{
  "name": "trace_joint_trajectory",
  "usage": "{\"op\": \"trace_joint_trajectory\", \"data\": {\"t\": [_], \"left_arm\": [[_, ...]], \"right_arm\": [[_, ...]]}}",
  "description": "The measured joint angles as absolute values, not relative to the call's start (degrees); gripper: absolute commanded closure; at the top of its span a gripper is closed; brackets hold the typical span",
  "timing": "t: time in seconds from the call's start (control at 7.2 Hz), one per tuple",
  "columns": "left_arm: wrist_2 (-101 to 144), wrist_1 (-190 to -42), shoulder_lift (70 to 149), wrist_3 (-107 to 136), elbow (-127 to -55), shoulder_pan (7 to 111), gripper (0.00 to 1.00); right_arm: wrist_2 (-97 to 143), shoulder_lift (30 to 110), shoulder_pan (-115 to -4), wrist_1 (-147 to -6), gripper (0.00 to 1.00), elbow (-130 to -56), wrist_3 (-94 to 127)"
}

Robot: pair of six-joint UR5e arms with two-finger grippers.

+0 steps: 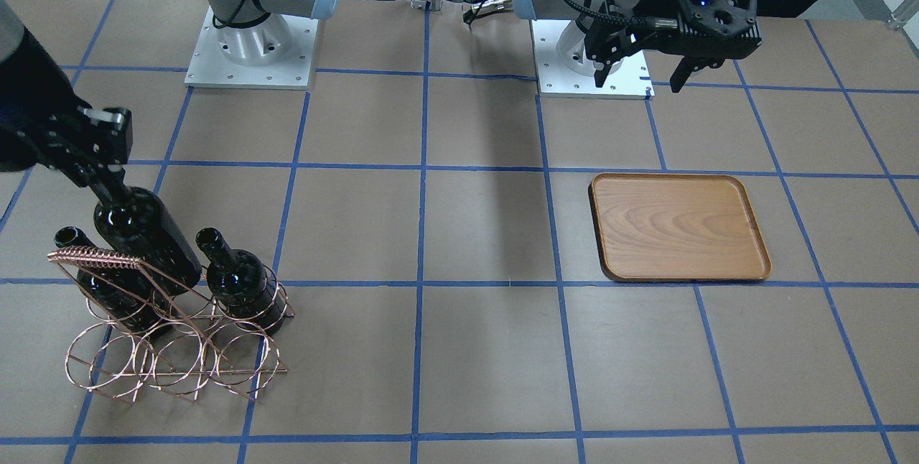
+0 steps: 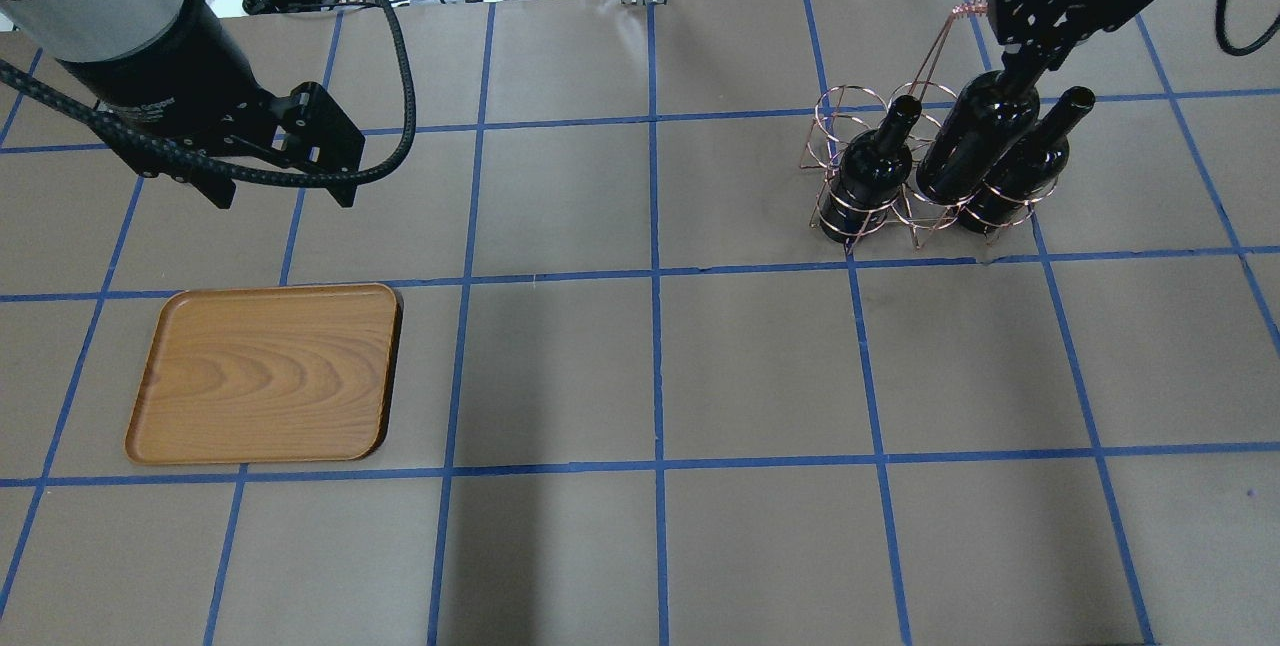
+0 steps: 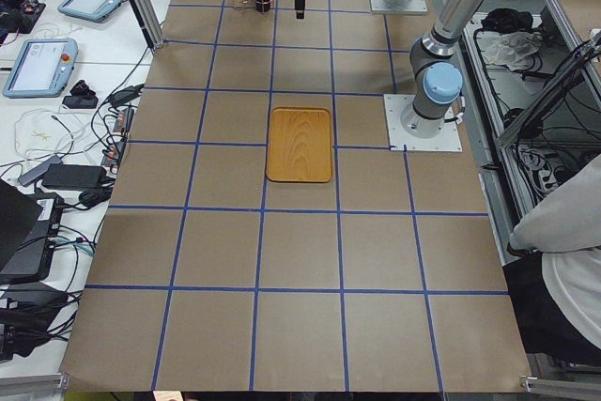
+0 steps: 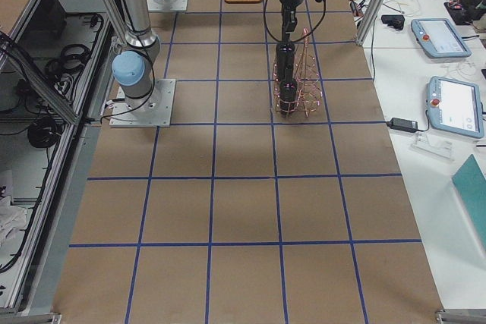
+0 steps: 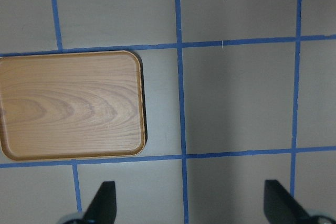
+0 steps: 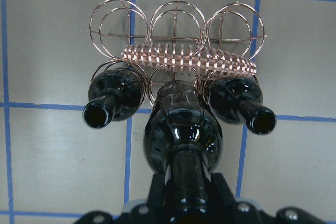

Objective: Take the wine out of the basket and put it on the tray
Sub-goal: 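Lift the bottle out of the rack and carry it toward the tray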

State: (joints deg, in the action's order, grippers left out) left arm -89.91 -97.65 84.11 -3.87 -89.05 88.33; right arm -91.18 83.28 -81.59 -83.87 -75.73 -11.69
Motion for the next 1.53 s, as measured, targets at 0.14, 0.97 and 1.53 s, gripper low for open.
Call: {"op": "trace_joint_trajectory", "data": {"t": [0.14,0.97,1.53], "left_arm": [[-89.91,-97.65,84.11,-3.87,-89.04,88.33,0.0],[-89.91,-97.65,84.09,-3.87,-89.05,88.33,0.0],[-89.91,-97.75,84.02,-3.87,-89.05,88.33,0.0]], "right_arm": [[-91.42,86.19,-83.08,-79.69,0.8,-74.54,-8.7],[-90.16,80.7,-111.81,-85.16,0.8,-76.35,27.8],[-90.16,73.84,-118.1,-96.31,0.82,-80.04,39.21]]}}
